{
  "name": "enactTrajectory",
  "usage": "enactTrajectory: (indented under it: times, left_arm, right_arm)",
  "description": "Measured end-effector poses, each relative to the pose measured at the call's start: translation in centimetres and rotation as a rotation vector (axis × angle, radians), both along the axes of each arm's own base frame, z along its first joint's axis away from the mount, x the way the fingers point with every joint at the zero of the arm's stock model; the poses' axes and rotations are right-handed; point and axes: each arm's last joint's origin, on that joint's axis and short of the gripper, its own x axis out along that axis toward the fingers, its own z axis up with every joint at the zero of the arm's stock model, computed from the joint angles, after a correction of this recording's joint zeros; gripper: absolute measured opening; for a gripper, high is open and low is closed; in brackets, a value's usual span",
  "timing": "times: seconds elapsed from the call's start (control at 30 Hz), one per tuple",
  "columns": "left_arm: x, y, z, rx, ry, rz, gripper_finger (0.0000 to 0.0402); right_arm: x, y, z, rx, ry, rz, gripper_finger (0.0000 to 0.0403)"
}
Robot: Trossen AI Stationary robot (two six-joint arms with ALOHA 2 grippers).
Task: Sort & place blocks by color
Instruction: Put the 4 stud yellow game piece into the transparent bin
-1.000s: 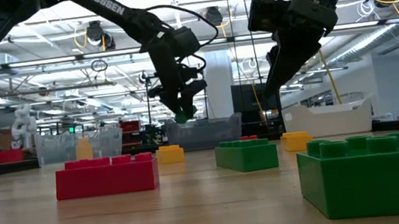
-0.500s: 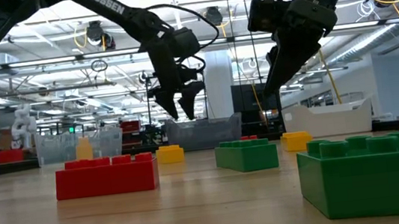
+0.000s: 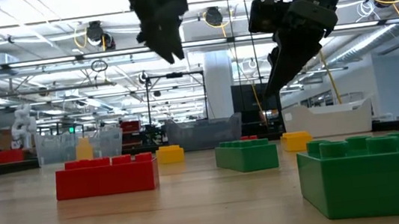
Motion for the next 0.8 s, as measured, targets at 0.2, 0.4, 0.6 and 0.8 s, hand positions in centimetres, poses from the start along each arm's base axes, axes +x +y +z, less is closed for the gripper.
enactTrajectory:
  times: [0.2,0.4,0.6,0.8]
  left_arm:
    - [0.7,-6.9,-1.1,-0.033,0.094,-0.152,0.0245]
    - [0.5,-10.9,-4.7,-0.026,0.187,-0.232,0.0243]
    - [-0.2,-10.6,-9.0,-0.057,0.229,-0.172,0.0243]
    - [0.0,-10.4,-11.4,-0.054,0.172,-0.229,0.0243]
  right_arm:
    - [-0.1,0.0,-0.1,0.004,0.017,-0.007,0.0251]
    - [-0.2,0.0,-0.1,0.004,0.025,-0.007,0.0251]
    - [-0.2,0.0,-0.1,0.005,0.025,-0.006,0.0251]
    - [-0.2,0.0,-0.1,0.004,0.024,-0.007,0.0251]
